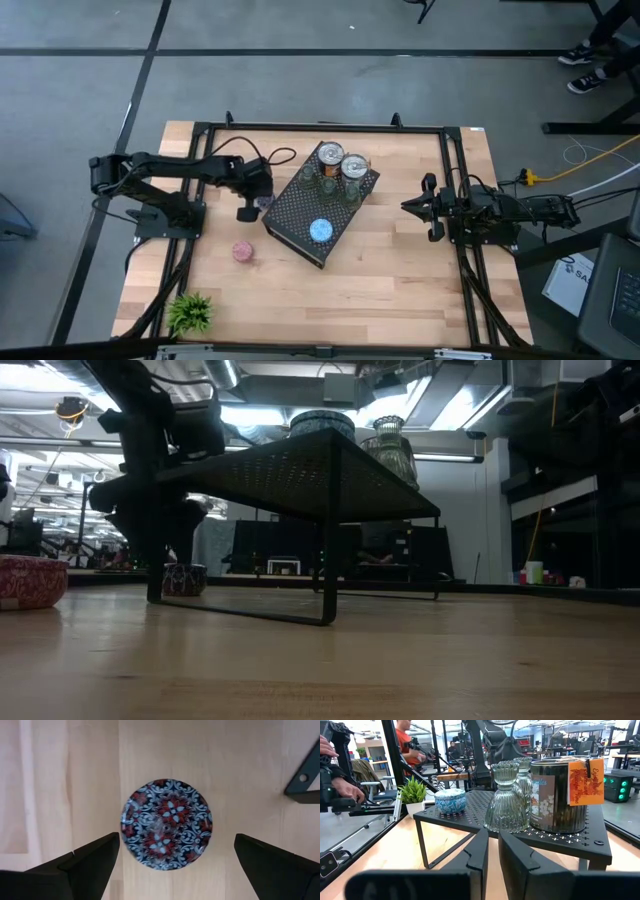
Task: Pick & Place candle stick holders
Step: Put the red scented candle on the shelf
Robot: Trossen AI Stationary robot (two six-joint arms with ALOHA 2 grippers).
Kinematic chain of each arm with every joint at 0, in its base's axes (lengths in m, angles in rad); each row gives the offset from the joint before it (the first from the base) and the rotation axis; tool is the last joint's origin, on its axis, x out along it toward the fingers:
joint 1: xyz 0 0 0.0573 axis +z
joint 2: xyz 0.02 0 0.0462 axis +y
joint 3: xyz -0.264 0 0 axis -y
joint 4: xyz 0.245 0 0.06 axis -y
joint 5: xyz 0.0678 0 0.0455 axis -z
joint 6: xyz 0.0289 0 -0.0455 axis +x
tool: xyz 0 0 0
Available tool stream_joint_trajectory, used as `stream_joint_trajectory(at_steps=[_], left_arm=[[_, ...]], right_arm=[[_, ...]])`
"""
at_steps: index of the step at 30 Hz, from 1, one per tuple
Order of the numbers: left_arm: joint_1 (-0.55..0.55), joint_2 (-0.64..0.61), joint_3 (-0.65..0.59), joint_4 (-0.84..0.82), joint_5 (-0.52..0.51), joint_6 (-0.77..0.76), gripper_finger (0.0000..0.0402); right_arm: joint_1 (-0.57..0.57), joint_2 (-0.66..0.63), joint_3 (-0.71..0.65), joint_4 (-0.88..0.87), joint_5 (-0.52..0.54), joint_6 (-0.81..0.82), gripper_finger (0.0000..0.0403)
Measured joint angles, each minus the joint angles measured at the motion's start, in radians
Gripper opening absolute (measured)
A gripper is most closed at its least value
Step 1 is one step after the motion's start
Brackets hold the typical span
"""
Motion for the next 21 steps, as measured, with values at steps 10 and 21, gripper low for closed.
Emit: stream_joint_trajectory(at_steps=[10, 21], left_arm=[[0.000, 0.007, -0.008, 0.100, 0.000, 0.000, 0.0392], [0.001, 0.090, -0.009, 0.108, -0.004, 0.000, 0.0392]], right_arm=[[0.000, 0.000, 0.000, 0.000, 0.000, 0.000, 0.0048], [0.000, 0.000, 0.000, 0.000, 0.000, 0.000, 0.0048]])
